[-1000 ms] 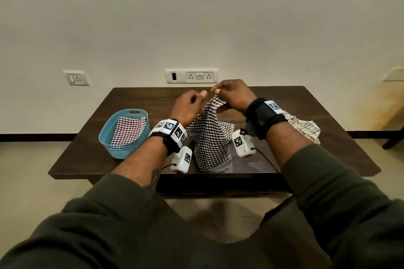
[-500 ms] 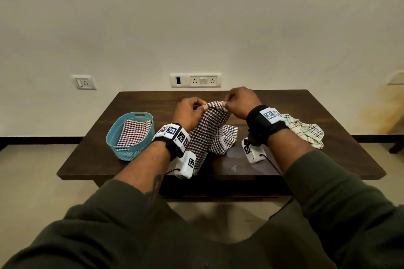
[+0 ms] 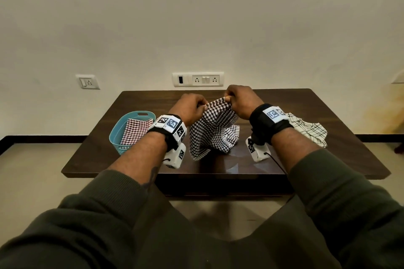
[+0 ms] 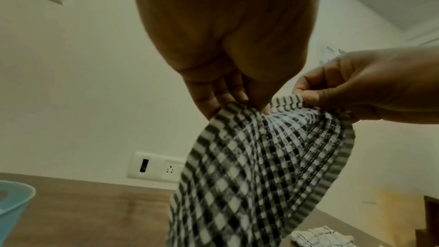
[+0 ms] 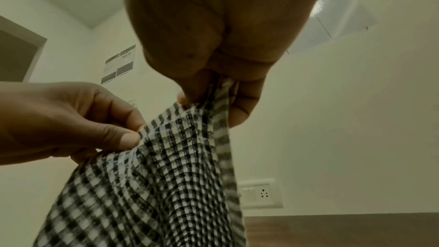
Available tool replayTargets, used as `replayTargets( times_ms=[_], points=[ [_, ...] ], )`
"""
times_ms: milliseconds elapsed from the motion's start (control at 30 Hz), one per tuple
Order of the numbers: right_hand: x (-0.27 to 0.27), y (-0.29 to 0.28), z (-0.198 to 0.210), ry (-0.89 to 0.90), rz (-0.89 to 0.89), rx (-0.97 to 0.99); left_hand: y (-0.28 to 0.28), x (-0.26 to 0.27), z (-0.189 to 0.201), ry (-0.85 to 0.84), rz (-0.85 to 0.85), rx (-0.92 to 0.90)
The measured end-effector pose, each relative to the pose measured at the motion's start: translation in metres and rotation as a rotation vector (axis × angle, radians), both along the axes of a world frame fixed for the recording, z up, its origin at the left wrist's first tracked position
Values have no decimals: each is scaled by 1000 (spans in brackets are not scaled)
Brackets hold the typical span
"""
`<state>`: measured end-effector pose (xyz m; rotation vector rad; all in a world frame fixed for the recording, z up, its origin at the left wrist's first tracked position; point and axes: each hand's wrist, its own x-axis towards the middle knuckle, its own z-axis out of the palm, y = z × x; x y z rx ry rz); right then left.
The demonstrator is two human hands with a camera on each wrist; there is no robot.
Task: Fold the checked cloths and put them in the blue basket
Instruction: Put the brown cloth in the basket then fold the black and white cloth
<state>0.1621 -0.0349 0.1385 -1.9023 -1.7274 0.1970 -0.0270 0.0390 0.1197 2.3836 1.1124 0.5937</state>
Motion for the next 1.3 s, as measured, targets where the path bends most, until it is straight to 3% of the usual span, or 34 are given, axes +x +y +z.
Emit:
replayTargets(
  times_ms=[200,333,400,500,600,733,833,1000,1100,1167,1300],
  points=[
    [7,1,-1,-48,-33,17,3,-6,-1,31,-51,-35],
    [-1,-4,-1,-110,-159,195,-2,2,-5,-347,-23,-294],
    [-12,-9,-2,-80,-57,87,-4,9,-2,-489,-3,-359],
    [-30,-17,-4,131,153,-154,-4,18,5,-517,7,-440],
    [-41,-20,-12,239,134,-167,-3,23,10,-415,24,-390],
    [-43,-18,-22,183,-127,-90,-5,22,10,-59,25,64],
    [-32,-18,-21,76,-129,-75,2,8,6,197,82,355],
    [2,-22,3,126,-21,-9,25,-24,4,326,-30,266],
    [23,-20,18,25,20,-64,39,-41,15,213,-3,208],
    [38,-13,25,-15,-16,-57,53,-46,26,181,8,230],
    [62,8,38,-63,-59,-53,78,-44,44,336,-4,373]
  ],
)
